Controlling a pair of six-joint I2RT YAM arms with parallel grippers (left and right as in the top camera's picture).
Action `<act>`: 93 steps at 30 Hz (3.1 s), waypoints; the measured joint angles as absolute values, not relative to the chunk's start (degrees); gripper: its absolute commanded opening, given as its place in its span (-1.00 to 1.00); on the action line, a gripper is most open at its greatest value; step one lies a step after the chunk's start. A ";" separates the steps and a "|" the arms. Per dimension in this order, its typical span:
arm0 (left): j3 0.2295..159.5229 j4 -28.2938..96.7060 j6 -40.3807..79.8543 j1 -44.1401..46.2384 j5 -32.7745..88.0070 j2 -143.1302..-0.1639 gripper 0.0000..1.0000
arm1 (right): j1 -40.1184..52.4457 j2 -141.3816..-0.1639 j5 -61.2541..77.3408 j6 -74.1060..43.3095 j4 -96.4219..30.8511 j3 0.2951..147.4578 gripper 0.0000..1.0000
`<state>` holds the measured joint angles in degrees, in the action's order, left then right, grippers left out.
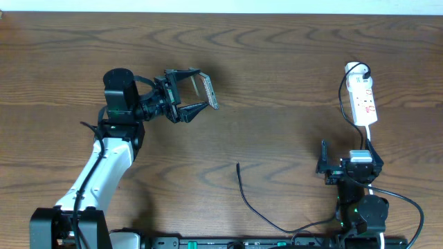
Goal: Plug charger to phone and switch on socket
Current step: 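Hold the phone raised in the left gripper, adjusting its angle, then move the right gripper toward the phone held by the left gripper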
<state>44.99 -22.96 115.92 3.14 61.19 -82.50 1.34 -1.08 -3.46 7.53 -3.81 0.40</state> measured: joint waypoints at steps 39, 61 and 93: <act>44.99 -22.85 107.72 3.14 59.83 -82.50 -0.85 | 1.34 -1.08 -3.46 7.53 -3.81 0.40 0.99; 44.99 -1.28 74.87 3.09 43.42 -82.50 -0.85 | 1.34 -1.08 -3.46 7.53 -3.81 0.40 0.99; 44.99 6.44 70.65 3.09 34.54 -82.50 -0.85 | 1.34 -16.01 11.94 -20.93 5.13 9.96 0.99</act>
<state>44.99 6.44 70.65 3.09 34.54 -82.50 1.34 -16.01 11.94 -20.93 5.13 9.96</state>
